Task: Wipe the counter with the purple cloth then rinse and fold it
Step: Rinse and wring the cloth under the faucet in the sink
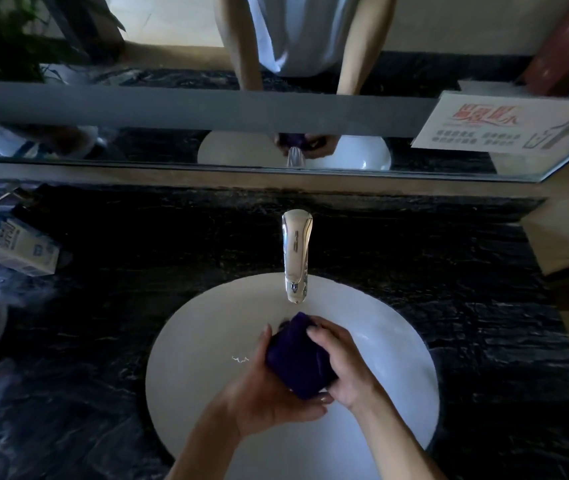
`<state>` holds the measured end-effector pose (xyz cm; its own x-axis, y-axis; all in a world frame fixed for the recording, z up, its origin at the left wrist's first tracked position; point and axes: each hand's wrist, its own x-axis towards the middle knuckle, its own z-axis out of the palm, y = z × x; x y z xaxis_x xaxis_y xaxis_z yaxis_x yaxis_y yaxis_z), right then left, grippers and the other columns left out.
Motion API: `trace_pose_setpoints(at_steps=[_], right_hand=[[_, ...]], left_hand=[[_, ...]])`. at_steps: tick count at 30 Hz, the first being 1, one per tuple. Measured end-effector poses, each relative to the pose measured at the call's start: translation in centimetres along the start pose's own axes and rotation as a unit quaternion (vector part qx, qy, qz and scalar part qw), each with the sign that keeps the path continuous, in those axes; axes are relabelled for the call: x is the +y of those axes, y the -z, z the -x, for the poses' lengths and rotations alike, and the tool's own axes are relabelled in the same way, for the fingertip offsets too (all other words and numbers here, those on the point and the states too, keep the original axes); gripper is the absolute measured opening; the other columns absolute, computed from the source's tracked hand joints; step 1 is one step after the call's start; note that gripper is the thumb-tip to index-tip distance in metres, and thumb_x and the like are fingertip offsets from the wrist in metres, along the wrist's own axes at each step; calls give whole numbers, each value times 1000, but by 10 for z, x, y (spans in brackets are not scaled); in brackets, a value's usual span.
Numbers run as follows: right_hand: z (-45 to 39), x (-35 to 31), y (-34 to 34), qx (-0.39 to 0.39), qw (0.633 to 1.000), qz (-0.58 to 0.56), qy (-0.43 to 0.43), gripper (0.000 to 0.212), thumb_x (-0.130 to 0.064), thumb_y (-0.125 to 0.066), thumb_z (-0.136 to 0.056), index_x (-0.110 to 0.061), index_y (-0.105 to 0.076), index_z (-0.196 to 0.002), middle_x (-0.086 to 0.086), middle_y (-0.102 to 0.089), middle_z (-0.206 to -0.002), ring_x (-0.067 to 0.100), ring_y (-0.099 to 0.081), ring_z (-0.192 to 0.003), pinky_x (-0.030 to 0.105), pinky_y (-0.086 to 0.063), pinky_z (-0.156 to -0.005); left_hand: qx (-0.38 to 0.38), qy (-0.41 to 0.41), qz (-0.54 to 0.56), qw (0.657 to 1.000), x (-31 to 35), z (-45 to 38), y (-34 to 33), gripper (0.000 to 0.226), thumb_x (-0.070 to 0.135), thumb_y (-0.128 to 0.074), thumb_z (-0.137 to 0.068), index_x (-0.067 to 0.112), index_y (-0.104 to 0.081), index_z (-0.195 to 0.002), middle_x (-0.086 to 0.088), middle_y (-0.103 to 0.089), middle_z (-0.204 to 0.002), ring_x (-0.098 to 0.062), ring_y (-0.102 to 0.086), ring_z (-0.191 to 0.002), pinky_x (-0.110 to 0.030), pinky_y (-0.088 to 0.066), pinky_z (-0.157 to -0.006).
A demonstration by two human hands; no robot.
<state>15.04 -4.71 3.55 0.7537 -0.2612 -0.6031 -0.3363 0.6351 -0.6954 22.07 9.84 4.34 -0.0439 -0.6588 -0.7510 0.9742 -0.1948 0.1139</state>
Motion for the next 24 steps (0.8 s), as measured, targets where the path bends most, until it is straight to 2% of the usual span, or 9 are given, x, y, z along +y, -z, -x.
trace_pose_setpoints(at_steps=[3, 6, 8, 11, 14, 17, 19, 22, 24], right_hand=[[-3, -10, 3, -32, 999, 35, 24, 44, -31, -75, -81, 0, -70, -112, 31, -70, -113, 39, -69, -101, 46, -57, -90], [-2, -17, 5, -95, 992, 80, 32, 64, -45, -89, -69, 2, -65, -105, 33, -67, -107, 45, -67, -99, 52, -55, -92], [1, -23, 3, -100, 986, 126, 34, 53, -41, -91, -64, -5, -66, -94, 28, -65, -95, 37, -65, -89, 44, -54, -81], [2, -28, 0, -119, 985, 126, 24, 25, -22, -81, -74, -8, -61, -80, 38, -63, -95, 38, -63, -89, 46, -51, -82], [-1, -30, -6, -94, 982, 160, 24, 19, -8, -73, -77, -9, -55, -70, 31, -64, -88, 36, -64, -85, 43, -52, -77], [-7, -28, -17, -33, 971, 235, 12, 20, 3, -69, -82, 0, -51, -74, 2, -60, -60, 14, -58, -60, 22, -47, -58], [-14, -23, -25, 5, 956, 295, 2, 22, 6, -65, -85, -5, -50, -73, -12, -48, -43, 5, -45, -45, 17, -37, -47], [-31, -11, -29, 81, 911, 405, -3, 30, -3, -60, -79, -16, -39, -62, -9, -34, -49, 9, -32, -45, 26, -27, -49], [-36, -4, -32, 109, 894, 435, -25, 28, -6, -52, -78, -18, -34, -60, -1, -37, -56, 16, -48, -48, 27, -24, -46]], left_hand=[[-118, -3, -2, 993, 3, -1, -6, 88, 70, -66, -77, 8, -59, -139, -27, -53, -145, -46, -61, -121, -42, -59, -92], [-164, -32, -54, 984, 2, -3, -4, 89, 55, -81, -74, 3, -55, -141, -31, -55, -136, -40, -62, -114, -33, -56, -95], [-191, -49, -104, 975, 1, -4, -3, 85, 52, -81, -76, 6, -53, -142, -26, -56, -129, -31, -61, -109, -29, -54, -93], [-191, -37, -140, 971, 4, -3, -5, 69, 45, -85, -74, 17, -61, -133, -11, -59, -115, -17, -60, -96, -20, -50, -77], [-143, -11, -188, 972, 6, -3, -14, 60, 28, -95, -64, 16, -62, -112, -4, -60, -91, -10, -57, -74, -15, -44, -60], [4, -17, -259, 966, -1, -17, -18, 39, 12, -84, -60, 15, -64, -94, 0, -58, -70, -8, -51, -56, -17, -40, -51], [89, -20, -324, 942, -4, -28, -15, 27, 9, -75, -68, 18, -61, -88, 3, -56, -61, -8, -49, -49, -19, -39, -48], [129, -56, -404, 904, -5, -38, -17, 22, 3, -63, -83, 18, -50, -75, 5, -49, -55, -7, -40, -46, -20, -34, -45], [147, -106, -413, 892, -9, -47, -14, 32, -1, -55, -94, 22, -44, -75, 8, -49, -66, -3, -44, -55, -11, -37, -47]])
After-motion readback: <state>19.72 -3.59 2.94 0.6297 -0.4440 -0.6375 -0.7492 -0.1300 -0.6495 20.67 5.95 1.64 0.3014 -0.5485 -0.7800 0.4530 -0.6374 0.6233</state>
